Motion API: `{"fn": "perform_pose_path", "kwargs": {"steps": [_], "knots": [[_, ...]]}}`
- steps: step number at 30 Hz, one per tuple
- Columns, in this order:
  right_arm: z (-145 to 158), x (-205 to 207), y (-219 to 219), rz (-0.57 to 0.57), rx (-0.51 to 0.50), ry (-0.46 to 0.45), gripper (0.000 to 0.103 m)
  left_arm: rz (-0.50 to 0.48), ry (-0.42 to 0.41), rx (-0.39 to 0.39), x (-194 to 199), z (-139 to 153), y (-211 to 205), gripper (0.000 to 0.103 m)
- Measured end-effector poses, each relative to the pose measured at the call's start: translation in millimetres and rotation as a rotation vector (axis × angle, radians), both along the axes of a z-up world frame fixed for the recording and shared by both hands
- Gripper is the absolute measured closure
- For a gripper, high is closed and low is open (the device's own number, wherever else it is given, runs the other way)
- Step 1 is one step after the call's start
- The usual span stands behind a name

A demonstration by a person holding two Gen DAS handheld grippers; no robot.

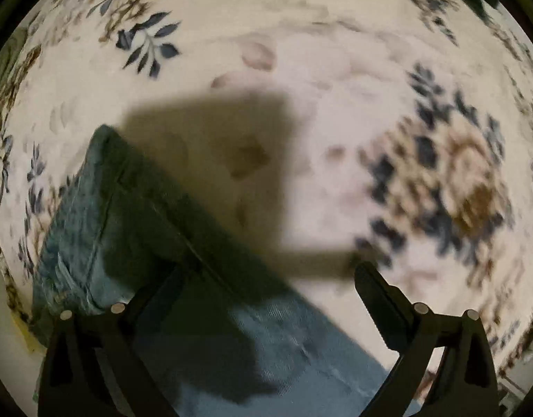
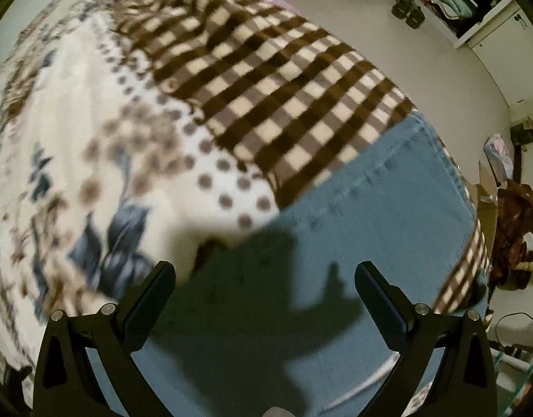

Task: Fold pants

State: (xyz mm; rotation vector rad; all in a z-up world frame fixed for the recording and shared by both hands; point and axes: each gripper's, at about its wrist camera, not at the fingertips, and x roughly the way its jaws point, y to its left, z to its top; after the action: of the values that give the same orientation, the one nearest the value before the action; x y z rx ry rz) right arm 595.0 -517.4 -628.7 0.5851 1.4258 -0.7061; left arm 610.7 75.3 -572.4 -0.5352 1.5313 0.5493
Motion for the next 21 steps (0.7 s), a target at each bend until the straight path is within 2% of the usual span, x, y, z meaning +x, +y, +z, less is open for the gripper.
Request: {"fn": "perform_pose_path", "kwargs": {"steps": [1, 3, 4, 5, 6, 8, 9, 10, 11, 12, 13, 14, 15, 19, 20, 21], "knots": [[-7, 6, -3, -0.005, 0.01, 0.008, 0.0, -0.026, 0.0, 0.015, 0, -2, -1, 0.004], [-21, 16, -8, -0.02, 0.022, 0.039, 0.0, -0.068, -0.006, 0.043, -1, -1, -5, 0.02], [-26, 20, -10, -0.028, 0.028, 0.053, 0.0, -0.089, -0.034, 0.058, -5, 3, -7, 0.024], [-32, 22, -12, -0.042, 0.037, 0.07, 0.0, -0.095, -0.05, 0.064, -7, 6, -8, 0.034], [-35, 23, -13, -0.05, 0.045, 0.077, 0.0, -0.096, -0.067, 0.067, -13, 10, -7, 0.049], [-41, 22, -16, -0.073, 0.07, 0.105, 0.0, -0.071, -0.094, 0.078, -28, 18, 1, 0.071], [-43, 20, -17, -0.083, 0.081, 0.109, 0.004, -0.06, -0.125, 0.05, -35, 22, 6, 0.073], [-45, 16, -18, -0.092, 0.089, 0.116, 0.013, -0.057, -0.168, 0.014, -43, 28, 11, 0.075], [-45, 12, -18, -0.095, 0.095, 0.115, 0.019, -0.062, -0.201, -0.007, -50, 33, 14, 0.082], [-45, 9, -18, -0.089, 0.098, 0.112, 0.03, -0.077, -0.238, -0.033, -57, 40, 16, 0.083], [-41, 4, -16, -0.078, 0.09, 0.108, 0.05, -0.079, -0.263, -0.052, -63, 43, 20, 0.084], [-36, 1, -13, -0.063, 0.077, 0.094, 0.064, -0.079, -0.278, -0.062, -66, 47, 22, 0.085], [-33, -2, -12, -0.055, 0.069, 0.089, 0.087, -0.078, -0.3, -0.076, -71, 52, 24, 0.085], [-6, -25, -7, -0.049, 0.041, 0.014, 0.094, -0.027, -0.402, -0.152, -103, 71, 45, 0.089], [1, -32, -6, -0.053, 0.039, -0.006, 0.095, -0.02, -0.428, -0.175, -103, 77, 52, 0.098], [13, -44, -4, -0.054, 0.039, -0.026, 0.096, -0.019, -0.454, -0.195, -97, 79, 57, 0.098]]}}
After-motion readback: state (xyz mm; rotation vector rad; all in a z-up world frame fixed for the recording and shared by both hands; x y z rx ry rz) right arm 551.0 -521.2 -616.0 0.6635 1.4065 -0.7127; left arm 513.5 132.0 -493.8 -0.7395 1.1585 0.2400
